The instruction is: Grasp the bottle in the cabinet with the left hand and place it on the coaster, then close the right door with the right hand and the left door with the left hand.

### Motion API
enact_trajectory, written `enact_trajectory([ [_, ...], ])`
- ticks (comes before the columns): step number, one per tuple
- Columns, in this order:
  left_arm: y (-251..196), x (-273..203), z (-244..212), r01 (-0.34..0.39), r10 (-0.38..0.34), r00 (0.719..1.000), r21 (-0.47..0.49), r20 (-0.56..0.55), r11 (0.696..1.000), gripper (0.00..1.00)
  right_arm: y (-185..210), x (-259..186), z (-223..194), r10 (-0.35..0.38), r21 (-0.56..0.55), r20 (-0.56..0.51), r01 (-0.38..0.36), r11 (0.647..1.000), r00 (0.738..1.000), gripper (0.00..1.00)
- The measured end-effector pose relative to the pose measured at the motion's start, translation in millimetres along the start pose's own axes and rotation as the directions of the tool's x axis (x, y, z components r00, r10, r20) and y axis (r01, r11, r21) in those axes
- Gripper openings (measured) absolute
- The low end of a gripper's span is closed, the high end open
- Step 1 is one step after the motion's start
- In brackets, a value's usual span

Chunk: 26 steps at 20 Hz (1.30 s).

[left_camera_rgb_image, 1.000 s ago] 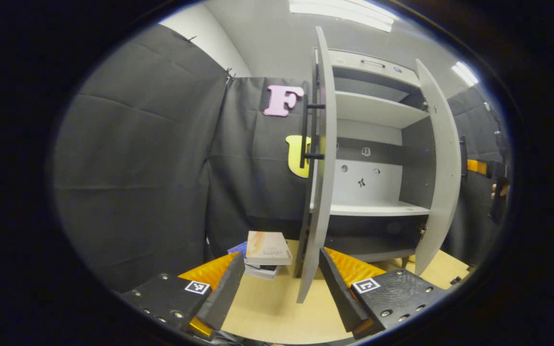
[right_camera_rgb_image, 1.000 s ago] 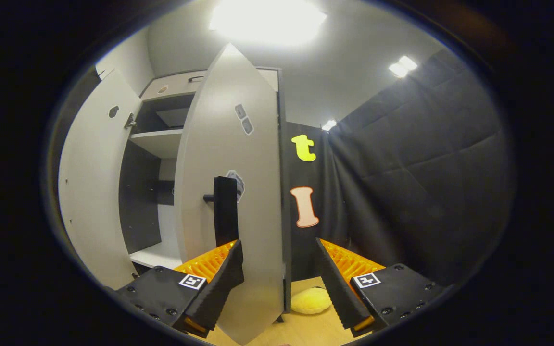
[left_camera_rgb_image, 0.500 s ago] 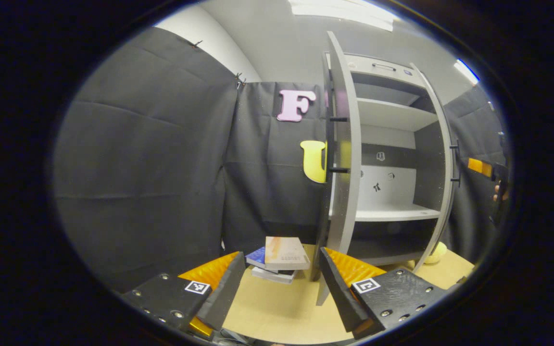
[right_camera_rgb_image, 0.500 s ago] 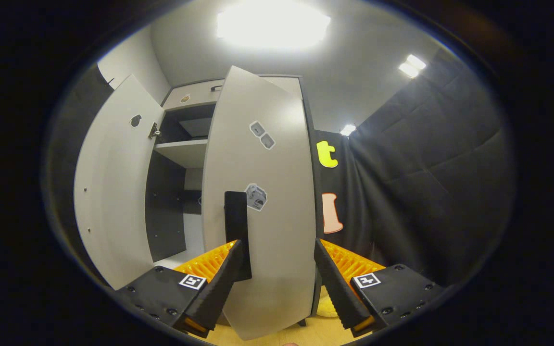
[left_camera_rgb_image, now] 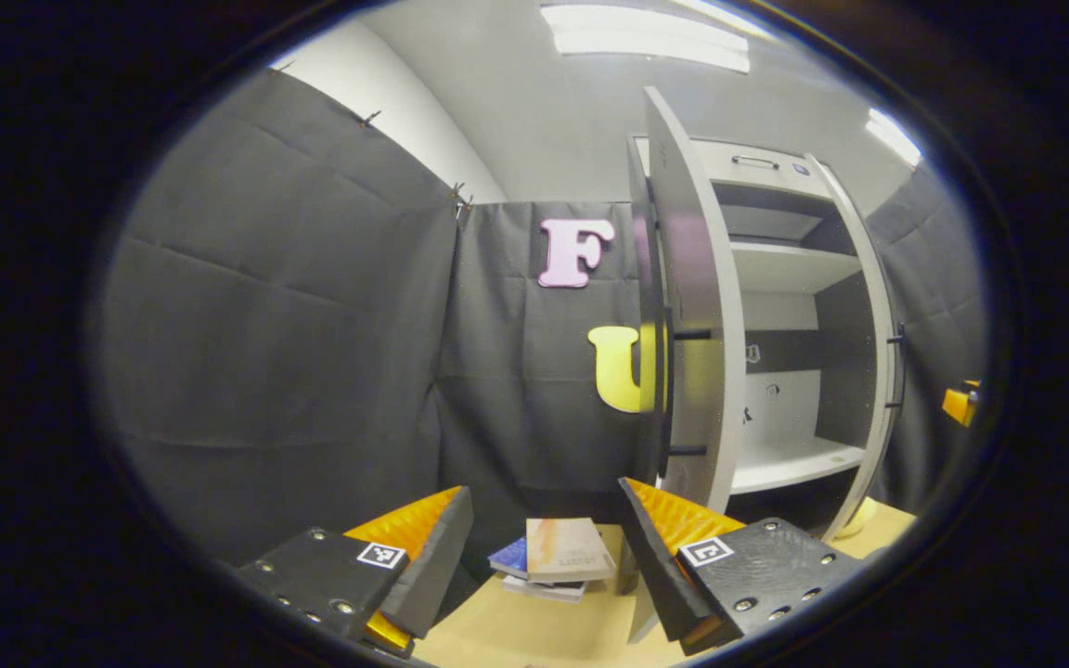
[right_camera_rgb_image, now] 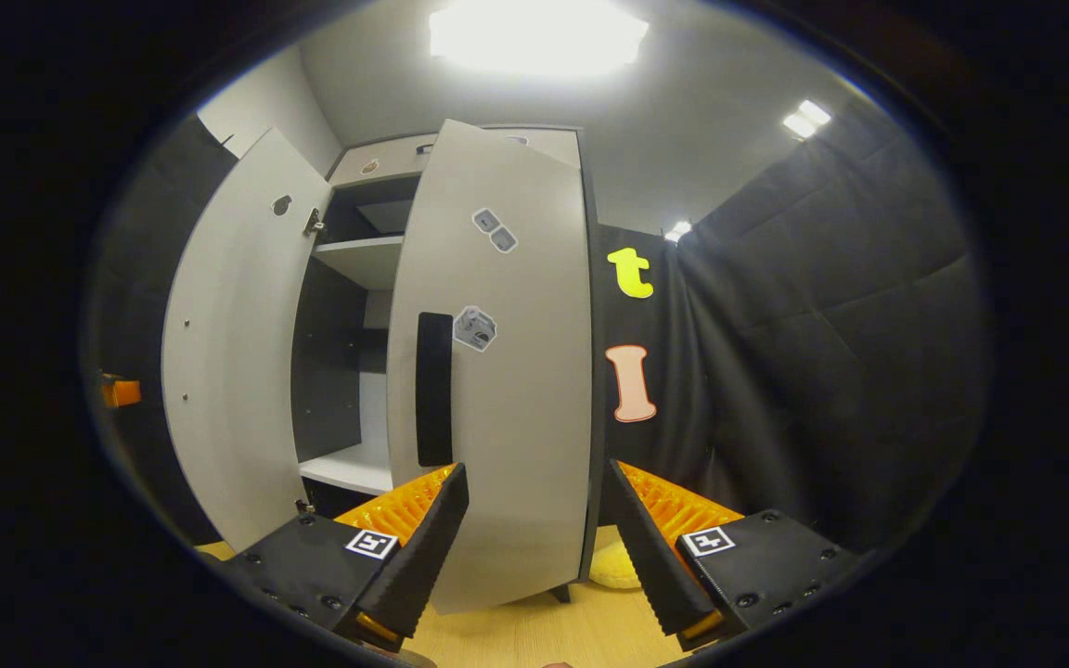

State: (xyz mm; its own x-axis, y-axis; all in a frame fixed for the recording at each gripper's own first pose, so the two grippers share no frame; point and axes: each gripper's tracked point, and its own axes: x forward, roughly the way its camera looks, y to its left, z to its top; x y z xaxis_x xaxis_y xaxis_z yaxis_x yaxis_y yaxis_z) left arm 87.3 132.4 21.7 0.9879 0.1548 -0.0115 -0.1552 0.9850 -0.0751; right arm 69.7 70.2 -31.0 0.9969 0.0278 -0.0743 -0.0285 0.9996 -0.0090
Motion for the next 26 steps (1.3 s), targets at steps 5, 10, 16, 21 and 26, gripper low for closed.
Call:
enact_trajectory([
  [5,-6,31,14,0.015,-0.015,1.000,-0.008,-0.014,1.000,0.91,-15,-14,-17,-0.014,-0.012,-0.043,0.014,1.000,0.999,0.95],
  [10,-23,60,11,0.020,-0.022,0.999,-0.064,-0.034,0.998,0.98,-36,-22,-29,-0.044,-0.012,-0.078,0.043,0.999,0.996,0.95],
  [16,-29,60,15,-0.026,0.026,1.000,0.048,-0.001,0.999,0.90,-63,-27,-35,-0.058,-0.014,-0.094,0.057,0.998,0.994,0.92],
  [21,-27,58,20,-0.048,0.048,0.999,0.079,0.002,0.996,0.97,-76,-20,-35,-0.044,-0.015,-0.092,0.042,0.999,0.995,0.95],
  [26,-48,54,21,0.012,-0.012,1.000,0.023,-0.008,1.000,0.93,-74,-8,-36,0.009,0.005,-0.093,-0.009,1.000,0.996,0.95],
])
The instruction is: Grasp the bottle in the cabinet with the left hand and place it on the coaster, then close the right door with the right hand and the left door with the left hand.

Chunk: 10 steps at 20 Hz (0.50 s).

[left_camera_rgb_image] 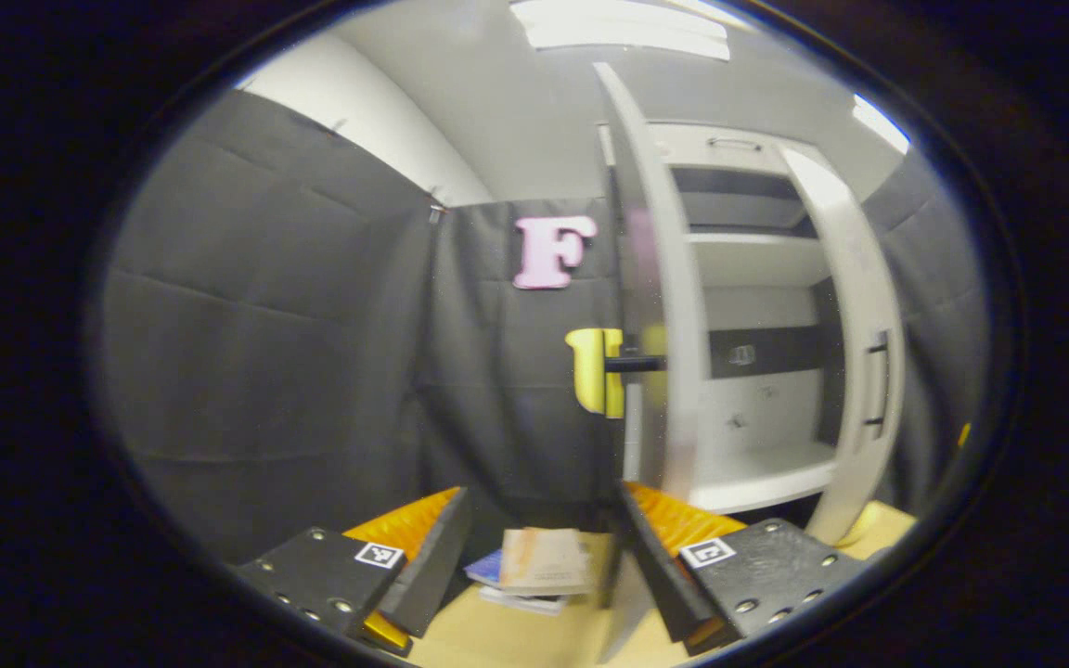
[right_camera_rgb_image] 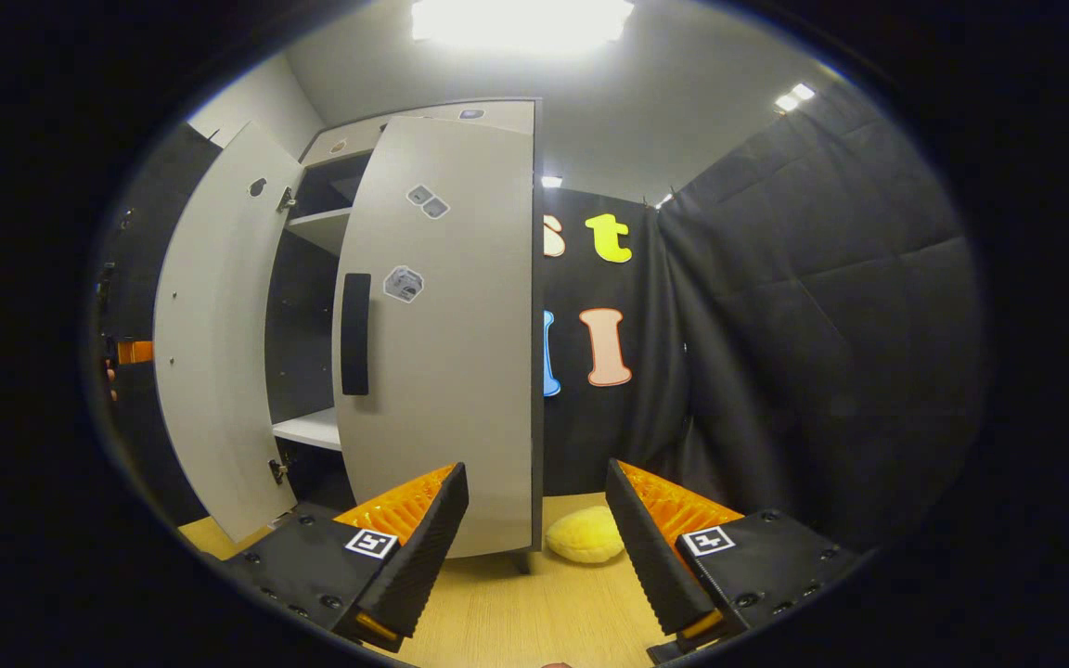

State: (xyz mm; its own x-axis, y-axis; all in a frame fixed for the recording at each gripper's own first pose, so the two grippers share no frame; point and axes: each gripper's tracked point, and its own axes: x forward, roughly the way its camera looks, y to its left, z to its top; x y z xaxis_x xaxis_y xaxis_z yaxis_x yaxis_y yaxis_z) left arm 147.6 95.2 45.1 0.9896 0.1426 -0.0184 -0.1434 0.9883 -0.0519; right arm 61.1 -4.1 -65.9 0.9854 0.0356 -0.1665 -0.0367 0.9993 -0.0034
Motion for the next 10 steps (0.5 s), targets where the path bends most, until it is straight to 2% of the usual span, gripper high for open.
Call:
enact_trajectory([
  [1,-1,-2,3,-0.001,0.000,1.000,0.010,0.009,1.000,0.88,-1,1,-2,0.003,-0.011,-0.002,-0.003,1.000,1.000,0.95],
  [3,0,1,1,-0.016,0.016,1.000,0.007,0.001,1.000,0.88,-1,3,-3,0.017,-0.021,-0.006,-0.017,1.000,1.000,0.95],
  [4,0,2,0,-0.014,0.014,1.000,-0.001,-0.003,1.000,0.81,-2,4,-3,0.022,-0.025,-0.007,-0.022,0.999,1.000,0.95],
  [5,-1,2,0,-0.009,0.009,1.000,-0.010,-0.010,1.000,0.88,-4,6,-2,0.020,-0.030,-0.006,-0.020,0.999,1.000,0.95],
  [6,-1,3,-2,0.000,0.000,1.000,-0.013,-0.013,1.000,0.81,-6,6,-2,0.020,-0.030,-0.004,-0.020,0.999,1.000,0.95],
  [9,-10,6,-1,0.048,-0.048,0.999,-0.012,-0.005,0.999,0.81,-11,7,-5,0.023,-0.031,-0.011,-0.023,0.999,1.000,0.95],
  [10,-15,7,0,0.068,-0.068,0.998,-0.014,-0.004,0.998,0.88,-13,7,-6,0.022,-0.036,-0.015,-0.023,0.999,1.000,0.95],
])
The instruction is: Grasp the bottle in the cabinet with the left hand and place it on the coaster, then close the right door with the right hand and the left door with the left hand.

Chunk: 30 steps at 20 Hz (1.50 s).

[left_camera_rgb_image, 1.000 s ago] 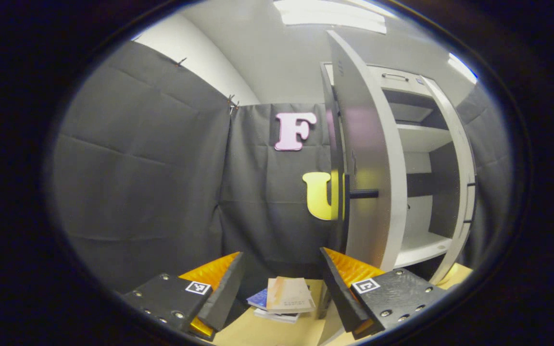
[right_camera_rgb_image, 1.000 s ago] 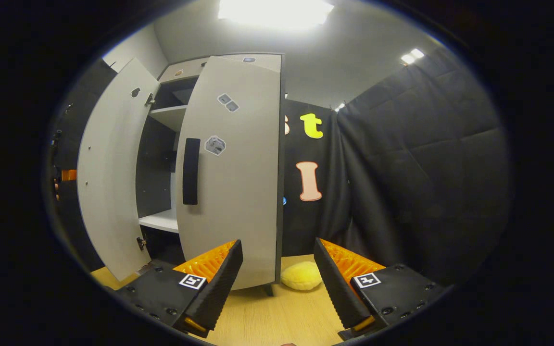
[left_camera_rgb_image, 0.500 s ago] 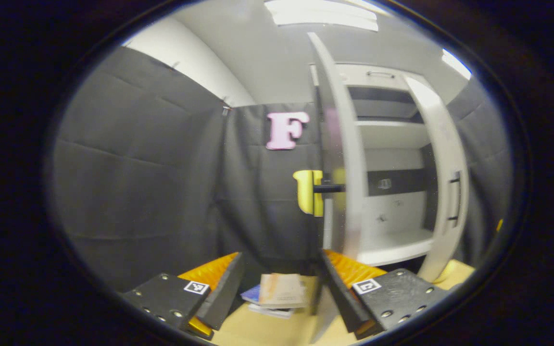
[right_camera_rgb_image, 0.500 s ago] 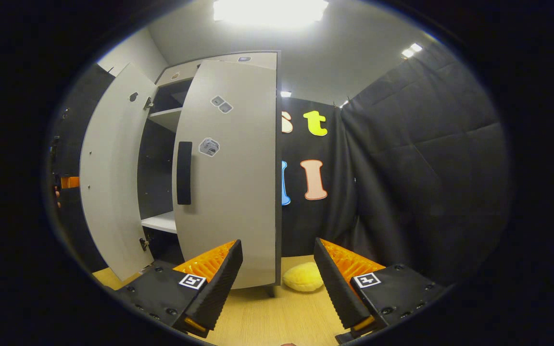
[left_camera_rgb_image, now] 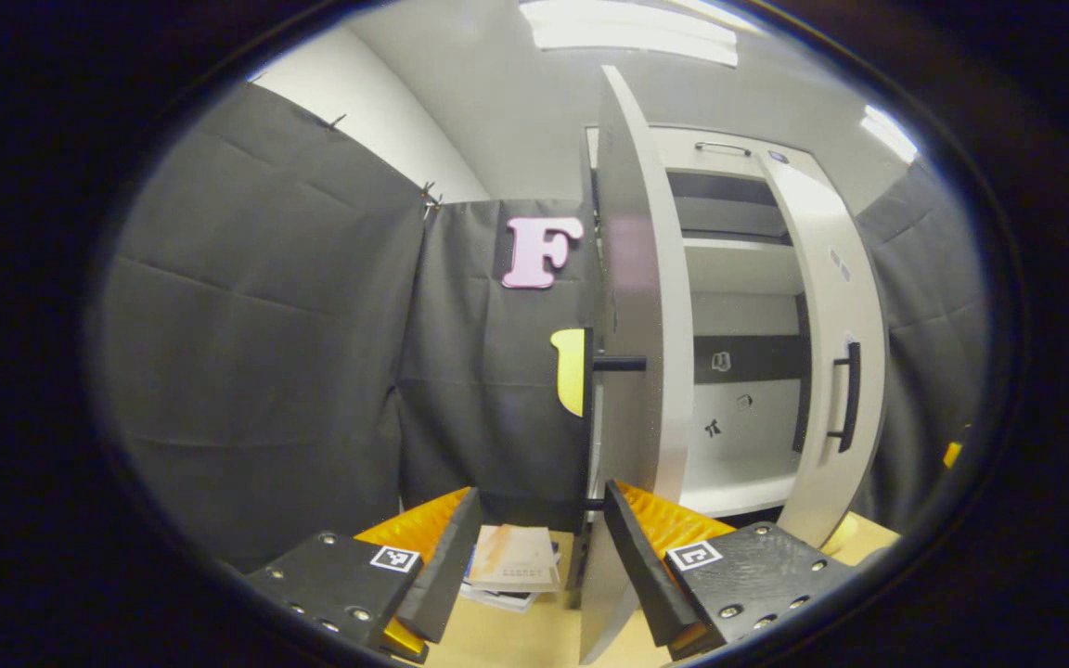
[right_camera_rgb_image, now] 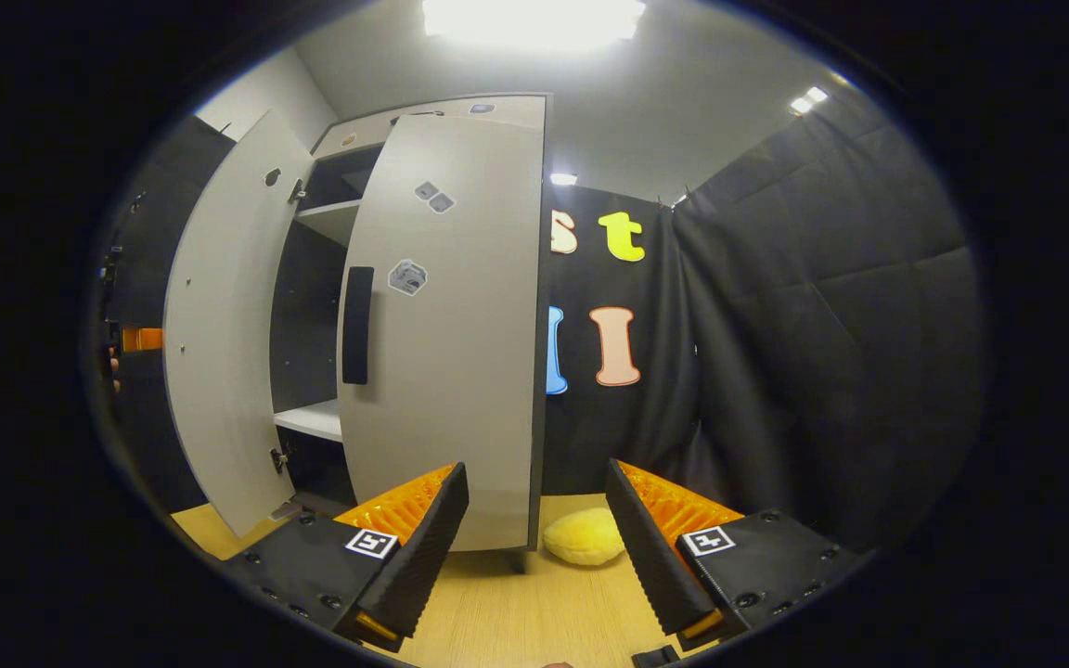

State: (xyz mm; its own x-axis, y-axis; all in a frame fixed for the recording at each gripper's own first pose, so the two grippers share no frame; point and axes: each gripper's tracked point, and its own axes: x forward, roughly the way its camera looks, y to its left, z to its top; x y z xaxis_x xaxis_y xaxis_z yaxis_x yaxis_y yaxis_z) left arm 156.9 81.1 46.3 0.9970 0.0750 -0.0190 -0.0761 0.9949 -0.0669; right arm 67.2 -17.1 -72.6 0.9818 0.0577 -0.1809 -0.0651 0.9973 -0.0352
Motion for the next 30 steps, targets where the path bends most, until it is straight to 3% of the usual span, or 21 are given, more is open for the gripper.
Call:
enact_trajectory([
  [6,-41,3,-2,0.079,-0.079,0.997,-0.042,0.002,0.996,0.88,-26,-3,-6,-0.038,-0.010,-0.018,0.038,0.999,0.999,0.95],
  [25,-82,22,-3,0.178,-0.178,0.984,-0.004,0.018,0.984,0.88,-84,-15,-20,-0.089,-0.003,-0.043,0.089,0.996,0.995,0.95],
  [26,-81,23,-3,0.175,-0.175,0.984,0.007,0.020,0.985,0.75,-86,-15,-21,-0.087,-0.001,-0.046,0.087,0.996,0.995,0.95],
  [27,-81,22,-2,0.172,-0.172,0.985,0.019,0.023,0.985,0.90,-85,-16,-23,-0.078,0.004,-0.050,0.079,0.997,0.996,0.95],
  [28,-81,22,-2,0.170,-0.170,0.985,0.026,0.025,0.985,0.83,-84,-15,-24,-0.068,0.011,-0.054,0.069,0.998,0.996,0.95],
  [30,-81,21,-2,0.168,-0.169,0.985,0.032,0.028,0.985,0.83,-79,-13,-23,-0.041,0.015,-0.053,0.041,0.999,0.998,0.92],
])
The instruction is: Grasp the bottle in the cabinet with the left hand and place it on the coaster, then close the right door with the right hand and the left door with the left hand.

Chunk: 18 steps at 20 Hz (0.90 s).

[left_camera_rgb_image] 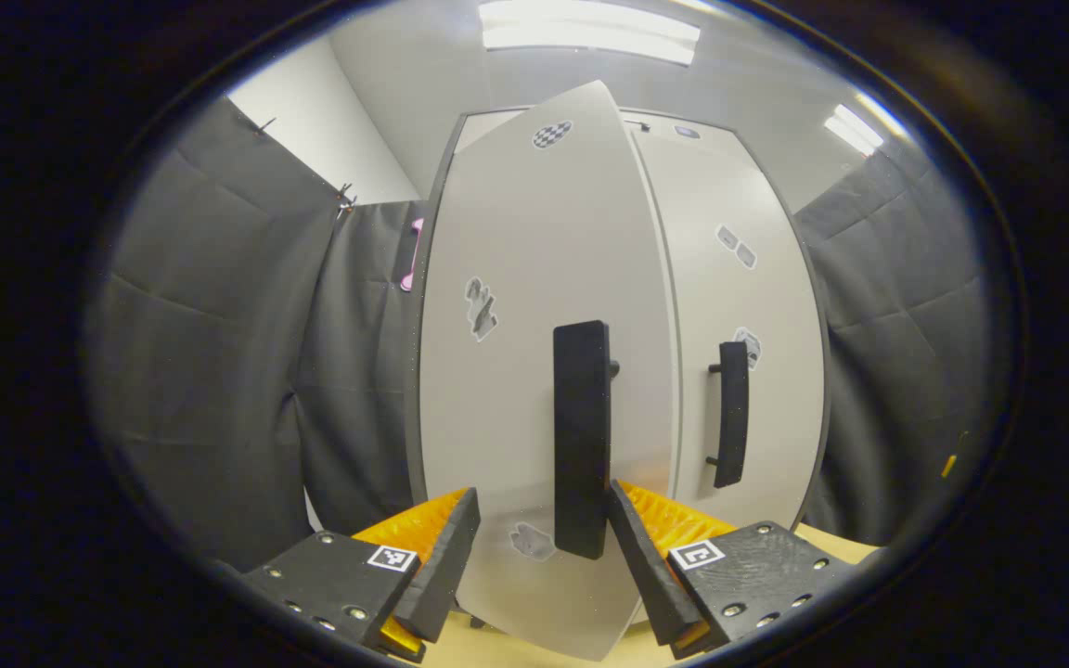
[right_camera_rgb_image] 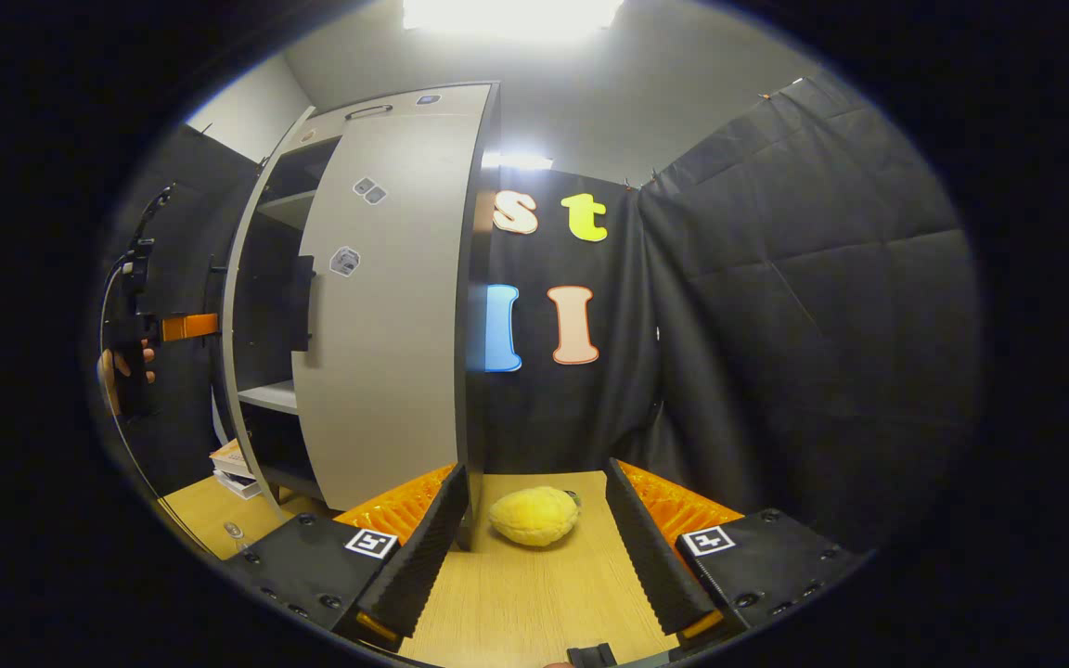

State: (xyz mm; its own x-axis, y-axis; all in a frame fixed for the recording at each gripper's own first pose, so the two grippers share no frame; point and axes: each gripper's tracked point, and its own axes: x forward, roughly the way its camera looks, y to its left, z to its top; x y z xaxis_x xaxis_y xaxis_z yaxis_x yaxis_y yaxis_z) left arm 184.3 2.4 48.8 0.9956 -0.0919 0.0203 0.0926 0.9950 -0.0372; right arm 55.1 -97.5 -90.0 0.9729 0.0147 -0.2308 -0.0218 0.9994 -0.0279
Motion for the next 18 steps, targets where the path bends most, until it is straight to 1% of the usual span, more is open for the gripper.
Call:
enact_trajectory([
  [1,1,-1,1,-0.004,0.004,1.000,0.006,0.002,1.000,0.83,4,2,0,0.019,0.000,0.003,-0.019,1.000,1.000,0.92],
  [2,2,-3,3,-0.012,0.012,1.000,0.013,0.006,1.000,0.83,9,3,2,0.042,0.003,0.005,-0.042,0.999,0.999,0.95],
  [3,3,-5,6,-0.019,0.018,1.000,0.019,0.013,1.000,0.77,15,5,2,0.068,0.007,0.007,-0.068,0.998,0.998,0.92],
  [4,5,-8,7,-0.026,0.025,0.999,0.023,0.020,0.999,0.83,22,7,4,0.095,0.010,0.009,-0.095,0.995,0.995,0.92],
  [5,6,-12,9,-0.033,0.032,0.999,0.023,0.026,0.999,0.83,28,7,5,0.121,0.012,0.010,-0.121,0.993,0.993,0.92],
  [6,7,-17,8,-0.038,0.037,0.999,0.022,0.033,0.999,0.90,34,7,8,0.142,0.012,0.017,-0.142,0.990,0.990,0.95],
  [7,8,-22,8,-0.042,0.041,0.998,0.023,0.037,0.999,0.90,41,7,10,0.154,0.013,0.022,-0.154,0.988,0.988,0.92],
  [8,10,-22,9,-0.047,0.046,0.998,0.027,0.040,0.999,0.90,48,4,12,0.166,0.020,0.026,-0.166,0.986,0.986,0.95],
  [9,12,-25,10,-0.055,0.054,0.998,0.029,0.037,0.998,0.83,55,0,16,0.178,0.029,0.037,-0.179,0.983,0.983,0.92],
  [10,14,-30,8,-0.055,0.054,0.998,0.029,0.033,0.998,0.89,63,-6,22,0.188,0.035,0.049,-0.190,0.981,0.981,0.95],
  [11,16,-36,8,-0.058,0.057,0.998,0.032,0.029,0.998,0.90,70,-11,25,0.192,0.033,0.058,-0.194,0.980,0.980,0.95],
  [12,21,-43,5,-0.061,0.060,0.998,0.037,0.025,0.997,0.90,75,-16,29,0.189,0.028,0.063,-0.191,0.981,0.980,0.92],
  [13,26,-48,3,-0.064,0.063,0.998,0.042,0.021,0.997,0.90,79,-21,32,0.186,0.029,0.071,-0.189,0.982,0.980,0.92],
  [14,29,-51,1,-0.064,0.064,0.998,0.048,0.019,0.997,0.90,85,-28,37,0.188,0.033,0.080,-0.191,0.981,0.979,0.96],
  [18,39,-68,0,-0.063,0.062,0.998,0.068,0.017,0.996,0.90,94,-52,49,0.166,0.040,0.106,-0.171,0.984,0.980,0.95],
])
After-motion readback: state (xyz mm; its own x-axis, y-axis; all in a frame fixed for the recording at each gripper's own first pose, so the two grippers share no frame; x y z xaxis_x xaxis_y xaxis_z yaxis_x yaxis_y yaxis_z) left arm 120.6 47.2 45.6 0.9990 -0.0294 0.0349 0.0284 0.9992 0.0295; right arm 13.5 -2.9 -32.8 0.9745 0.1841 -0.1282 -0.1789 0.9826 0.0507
